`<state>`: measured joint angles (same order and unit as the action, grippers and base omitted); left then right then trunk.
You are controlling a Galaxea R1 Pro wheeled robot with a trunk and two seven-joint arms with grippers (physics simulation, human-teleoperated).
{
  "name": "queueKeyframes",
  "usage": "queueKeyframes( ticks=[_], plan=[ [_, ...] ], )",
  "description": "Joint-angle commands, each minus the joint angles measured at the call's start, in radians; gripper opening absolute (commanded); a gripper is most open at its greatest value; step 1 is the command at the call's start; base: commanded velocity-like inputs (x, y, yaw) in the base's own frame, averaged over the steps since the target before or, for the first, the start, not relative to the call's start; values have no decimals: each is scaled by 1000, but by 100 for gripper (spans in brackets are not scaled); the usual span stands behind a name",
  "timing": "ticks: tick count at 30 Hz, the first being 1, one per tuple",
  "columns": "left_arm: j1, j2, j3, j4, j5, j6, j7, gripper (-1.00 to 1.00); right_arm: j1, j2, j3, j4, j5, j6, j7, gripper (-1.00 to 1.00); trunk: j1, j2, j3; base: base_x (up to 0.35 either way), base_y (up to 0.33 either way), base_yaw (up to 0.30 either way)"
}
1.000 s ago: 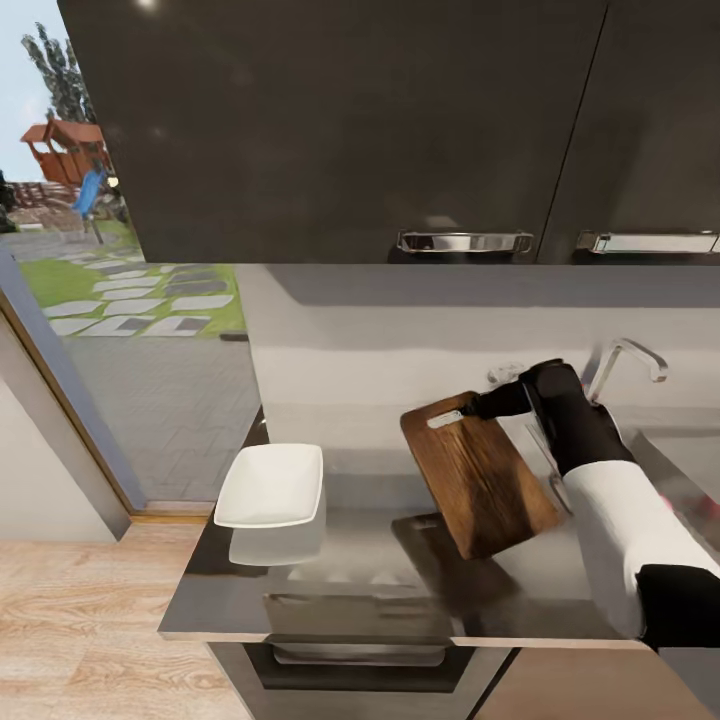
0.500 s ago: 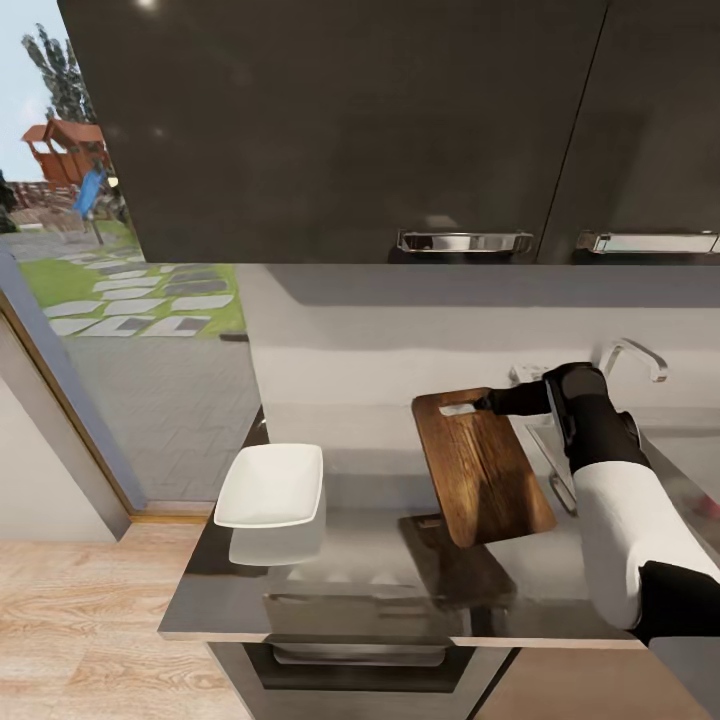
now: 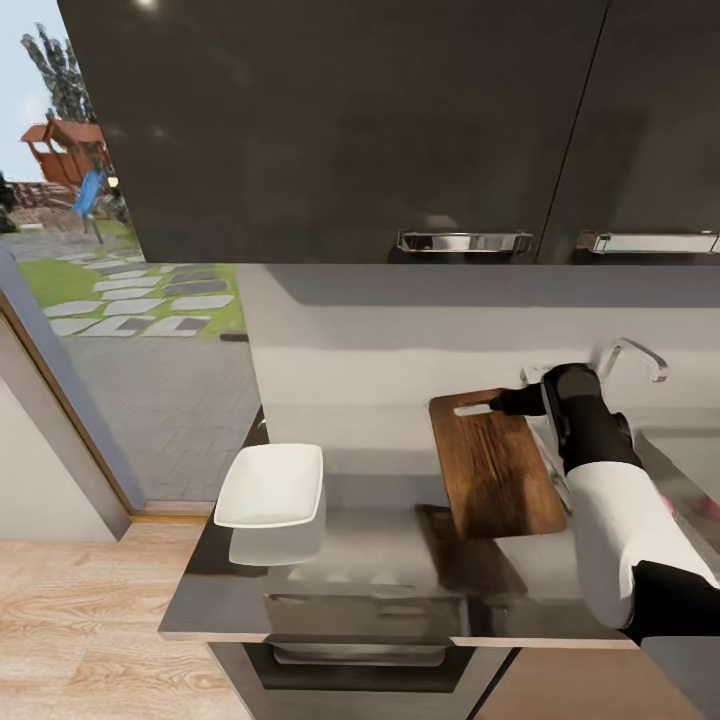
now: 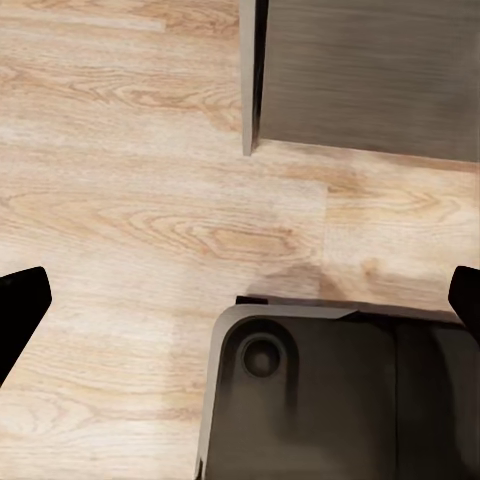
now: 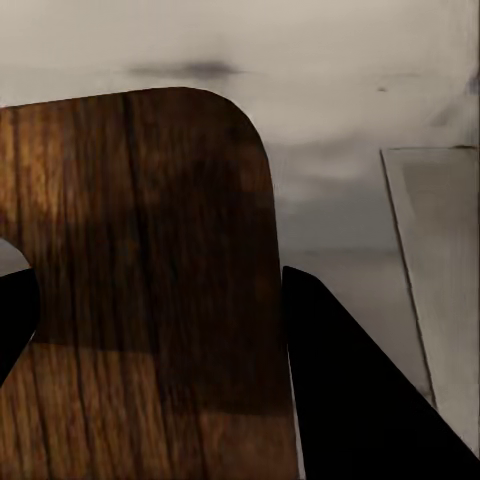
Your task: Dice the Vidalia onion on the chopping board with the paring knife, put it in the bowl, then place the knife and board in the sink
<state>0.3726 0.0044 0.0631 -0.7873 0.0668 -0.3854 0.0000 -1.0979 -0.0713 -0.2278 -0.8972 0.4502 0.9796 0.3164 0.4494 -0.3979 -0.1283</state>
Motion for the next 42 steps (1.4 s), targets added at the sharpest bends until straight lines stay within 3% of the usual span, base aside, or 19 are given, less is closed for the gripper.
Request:
queueKeyframes(
  ticks=[1,3,4,6,10,14,19,30,42],
  plan=[
    [0,0,-1,-1,7,-1,0,100,-1,6,-6,-1,3,4,-12,-100,1,-2,-2,0,0,0],
    [0,0,-2,0,7,-1,0,100,-1,37,-49,0,3,4,-67,-100,1,-2,-2,0,0,0],
    [0,0,-2,0,7,-1,0,100,-1,78,-146,0,3,6,-127,-100,1,-2,-2,0,0,0],
    [0,0,-2,-1,7,-1,0,100,-2,98,-197,0,4,5,-169,-100,1,-2,-2,0,0,0],
    [0,0,-1,-1,7,-1,0,100,-2,126,-267,-1,2,4,-271,-100,1,-2,-2,0,0,0],
    [0,0,-2,-1,7,-1,0,100,-2,140,-333,-2,1,4,-297,-100,1,-2,-2,0,0,0],
    [0,0,-2,0,7,-1,0,100,-2,144,-353,-1,1,4,-302,-100,1,-2,-1,-90,77,-139],
    [0,0,-2,-1,7,-1,0,100,-2,143,-357,-2,1,4,-303,-100,1,-2,5,-198,213,-270],
    [0,0,-2,-1,7,-1,0,100,-2,140,-360,-2,1,4,-303,-100,1,-2,13,-18,278,-275]
  ],
)
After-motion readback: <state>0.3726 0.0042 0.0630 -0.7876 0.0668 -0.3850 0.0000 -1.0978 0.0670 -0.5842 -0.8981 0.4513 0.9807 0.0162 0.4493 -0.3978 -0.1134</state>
